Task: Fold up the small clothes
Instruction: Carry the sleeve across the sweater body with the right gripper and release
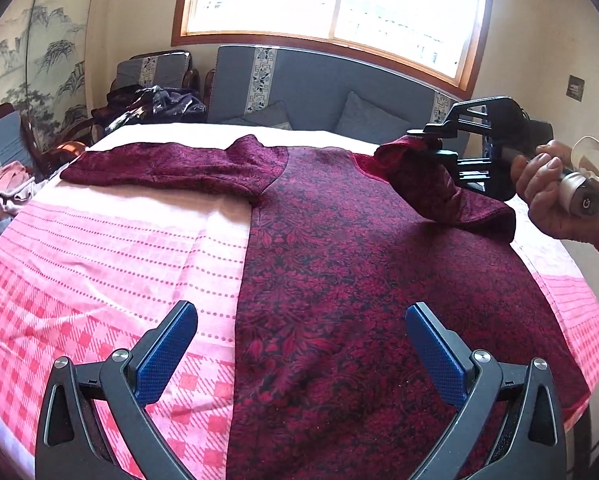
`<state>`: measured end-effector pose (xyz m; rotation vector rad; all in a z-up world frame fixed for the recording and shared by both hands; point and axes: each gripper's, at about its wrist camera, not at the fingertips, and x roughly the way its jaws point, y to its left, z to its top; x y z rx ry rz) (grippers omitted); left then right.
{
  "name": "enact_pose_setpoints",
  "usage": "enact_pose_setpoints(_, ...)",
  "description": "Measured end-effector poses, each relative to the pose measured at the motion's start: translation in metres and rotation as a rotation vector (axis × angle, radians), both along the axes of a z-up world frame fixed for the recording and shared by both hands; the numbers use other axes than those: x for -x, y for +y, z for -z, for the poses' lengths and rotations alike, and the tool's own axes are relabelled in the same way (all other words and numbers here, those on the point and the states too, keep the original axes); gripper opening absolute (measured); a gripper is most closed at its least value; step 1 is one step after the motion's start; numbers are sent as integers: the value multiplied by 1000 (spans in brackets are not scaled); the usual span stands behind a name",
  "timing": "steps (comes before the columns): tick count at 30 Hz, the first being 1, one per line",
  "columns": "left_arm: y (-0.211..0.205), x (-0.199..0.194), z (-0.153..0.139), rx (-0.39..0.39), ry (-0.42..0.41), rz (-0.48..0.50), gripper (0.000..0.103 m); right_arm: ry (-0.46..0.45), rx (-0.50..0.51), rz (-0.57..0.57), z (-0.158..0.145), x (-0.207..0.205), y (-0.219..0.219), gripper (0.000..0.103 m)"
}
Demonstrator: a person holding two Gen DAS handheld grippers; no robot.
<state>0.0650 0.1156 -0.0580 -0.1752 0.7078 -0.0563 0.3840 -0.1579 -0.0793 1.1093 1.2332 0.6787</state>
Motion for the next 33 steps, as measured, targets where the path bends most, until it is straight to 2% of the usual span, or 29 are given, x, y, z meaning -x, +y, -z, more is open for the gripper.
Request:
enact_pose_setpoints(5,13,2,9,28,23,-20,103,24,-3,-10,10,-16,36,17)
enact_pose_setpoints(14,20,4,14,56,30,-35,103,87,-17,-35,43,-31,70,19)
enact_pose_setpoints(16,20,3,14,55,34,-35,103,92,-22,-44,51,-35,77,22)
enact_pose_setpoints(17,20,3,13,56,34,-35,103,95,-34,-55,55,-36,80,28)
enact_pose_setpoints(18,20,3,13,57,33,-35,103,104,-44,-64,58,-37,82,40)
enact_pose_setpoints(19,20,3,13,57,32,-37,103,101,-47,-64,59,-38,84,47)
enact_pose_setpoints(20,20,3,13,58,32,-38,103,85,-42,-63,58,-39,85,61)
enact_pose_setpoints(21,20,2,13,62,33,-38,103,69,-44,-64,56,-40,87,70)
enact_pose_setpoints(24,25,2,9,80,16,-31,103,25,-75,-56,48,-33,82,75)
enact_pose_setpoints(28,39,-1,-2,79,-53,-22,103,-128,-18,-80,23,1,61,75)
enact_pose_setpoints(30,51,-10,-11,69,-77,-10,103,-207,66,-102,9,29,51,75)
enact_pose_setpoints(31,59,-16,-15,61,-82,-15,103,-261,139,-112,1,47,43,75)
enact_pose_setpoints(33,76,-31,-20,37,-73,-26,103,-370,350,-116,-11,81,31,75)
